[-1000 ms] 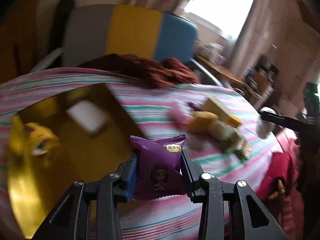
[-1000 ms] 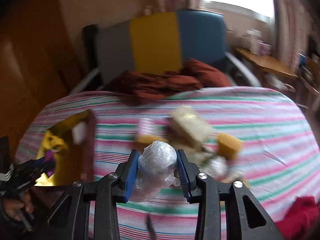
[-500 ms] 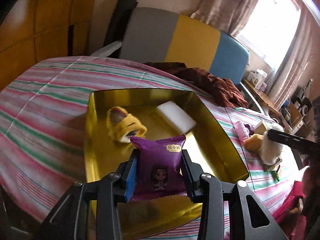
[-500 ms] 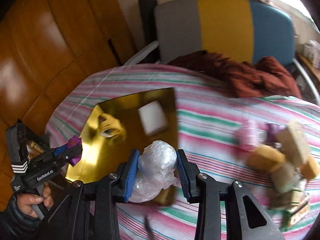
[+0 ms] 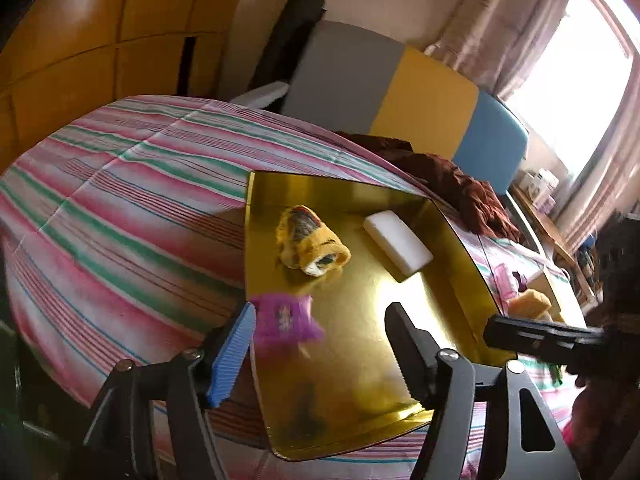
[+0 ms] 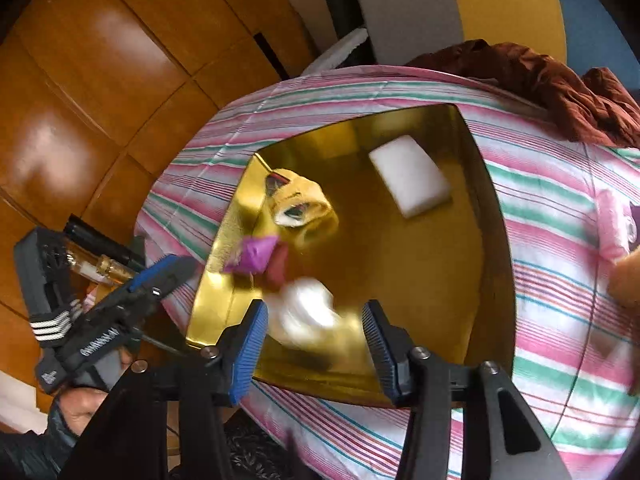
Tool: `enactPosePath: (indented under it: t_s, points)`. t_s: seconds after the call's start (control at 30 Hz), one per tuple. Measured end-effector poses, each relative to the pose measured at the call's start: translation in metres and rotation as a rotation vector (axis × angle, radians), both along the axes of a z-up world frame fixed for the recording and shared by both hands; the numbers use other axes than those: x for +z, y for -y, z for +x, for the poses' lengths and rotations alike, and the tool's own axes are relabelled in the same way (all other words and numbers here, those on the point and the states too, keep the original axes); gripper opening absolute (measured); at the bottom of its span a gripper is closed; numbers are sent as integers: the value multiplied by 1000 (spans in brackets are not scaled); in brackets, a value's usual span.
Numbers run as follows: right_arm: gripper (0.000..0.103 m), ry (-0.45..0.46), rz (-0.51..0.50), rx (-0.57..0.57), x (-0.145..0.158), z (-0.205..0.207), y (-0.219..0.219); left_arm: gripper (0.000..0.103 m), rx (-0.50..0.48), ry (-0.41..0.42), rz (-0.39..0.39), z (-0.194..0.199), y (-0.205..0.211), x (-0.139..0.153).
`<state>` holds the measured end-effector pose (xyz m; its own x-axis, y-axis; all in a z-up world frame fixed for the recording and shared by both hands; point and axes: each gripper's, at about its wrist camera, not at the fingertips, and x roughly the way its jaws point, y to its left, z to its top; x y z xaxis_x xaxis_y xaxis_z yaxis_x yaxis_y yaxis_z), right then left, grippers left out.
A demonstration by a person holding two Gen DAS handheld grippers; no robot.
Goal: Organize objects
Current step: 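Carry both items to the gold tray and open both tools to drop them, then withdraw both tools from the tray toward the remaining items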
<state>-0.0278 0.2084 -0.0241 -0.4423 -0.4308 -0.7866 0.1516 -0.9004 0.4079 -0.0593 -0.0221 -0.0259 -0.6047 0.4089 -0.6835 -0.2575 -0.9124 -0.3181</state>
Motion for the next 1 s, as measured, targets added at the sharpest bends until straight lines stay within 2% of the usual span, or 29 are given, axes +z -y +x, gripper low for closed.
enactPosePath:
  t_s: [0.07, 0.27, 0.43, 0.53, 0.73, 0.87, 1.0]
  points:
    - [50, -8, 44, -18, 0, 4, -1, 72, 13, -7, 1, 1, 3, 2]
    - [50, -19, 74, -47, -5, 14, -6, 76, 33, -20, 2, 2, 5, 8]
    - [51, -59, 119, -63, -6, 22, -2, 84, 39, -58, -32, 8, -3, 18]
    - [51, -91, 159, -80, -5, 26, -2, 85, 32, -83, -52, 12, -10, 24]
    - [58, -152, 230, -105, -1, 33, -2, 89, 24, -125, -106, 21, -23, 30]
    - [59, -174, 256, -112, 1, 36, -1, 92, 13, -159, -150, 28, -33, 32]
    - [65, -189, 280, -121, 1, 37, 0, 94, 3, -187, -187, 33, -41, 34]
